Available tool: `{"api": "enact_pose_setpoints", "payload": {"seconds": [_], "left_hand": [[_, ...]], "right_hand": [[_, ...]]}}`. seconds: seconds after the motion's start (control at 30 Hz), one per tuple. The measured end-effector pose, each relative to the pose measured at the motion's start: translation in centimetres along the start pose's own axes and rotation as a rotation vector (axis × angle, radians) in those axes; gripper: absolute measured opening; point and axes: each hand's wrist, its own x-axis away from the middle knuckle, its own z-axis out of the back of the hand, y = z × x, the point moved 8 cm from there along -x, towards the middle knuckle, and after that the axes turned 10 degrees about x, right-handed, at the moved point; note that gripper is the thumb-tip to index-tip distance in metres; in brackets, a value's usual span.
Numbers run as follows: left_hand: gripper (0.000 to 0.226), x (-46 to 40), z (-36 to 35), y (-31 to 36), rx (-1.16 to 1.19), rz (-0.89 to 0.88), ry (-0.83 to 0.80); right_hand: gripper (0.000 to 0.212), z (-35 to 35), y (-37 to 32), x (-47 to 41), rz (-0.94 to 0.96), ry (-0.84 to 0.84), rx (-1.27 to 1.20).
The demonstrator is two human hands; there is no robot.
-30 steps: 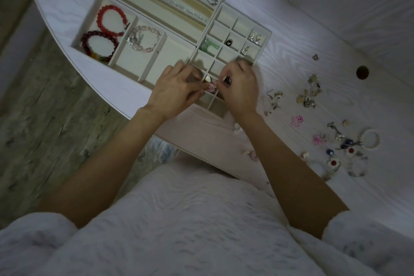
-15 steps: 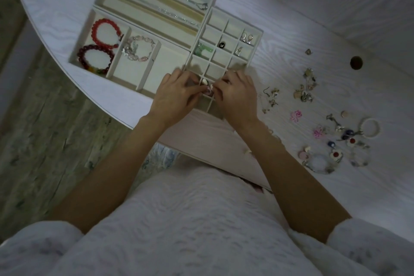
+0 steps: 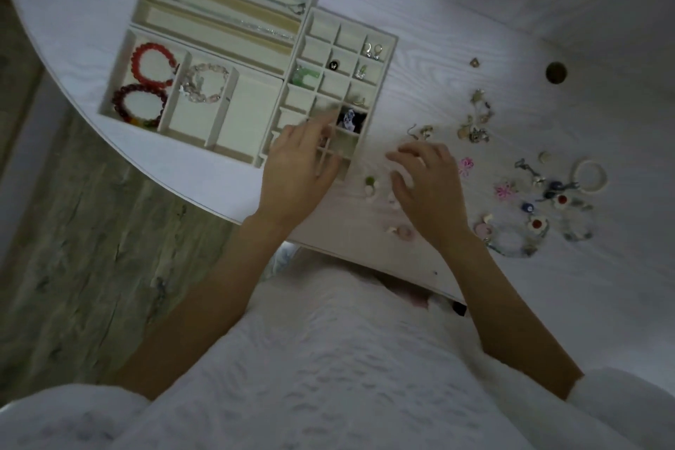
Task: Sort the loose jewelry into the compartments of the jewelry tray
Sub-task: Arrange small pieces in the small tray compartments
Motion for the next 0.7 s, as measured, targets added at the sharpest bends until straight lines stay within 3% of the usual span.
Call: {"api": "enact_pose_setpoints", "payload": {"seconds": [0.17, 0.3, 0.47, 0.7], "left_hand": [[0.038, -0.3, -7.4, 5.0, 0.138, 0.022, -0.181], [0.035, -2.2, -15.0, 7.7, 0.029, 0.015, -0.360], [0.036, -3.7, -20.7, 7.5, -0.212, 0.085, -0.452], [0.024, -3.7, -21.5, 8.2, -0.168, 0.221, -0.368]], "right_hand": [[0.029, 0.3, 11.5, 4.8, -0.304, -0.089, 0.100], [0.026, 0.7, 16.1, 6.6, -0.402, -0.126, 0.081], [0.020, 0.1, 17.6, 7.5, -0.322, -0.159, -0.040], [0.029, 0.6, 18.2, 6.0, -0.267, -0.123, -0.076]]}}
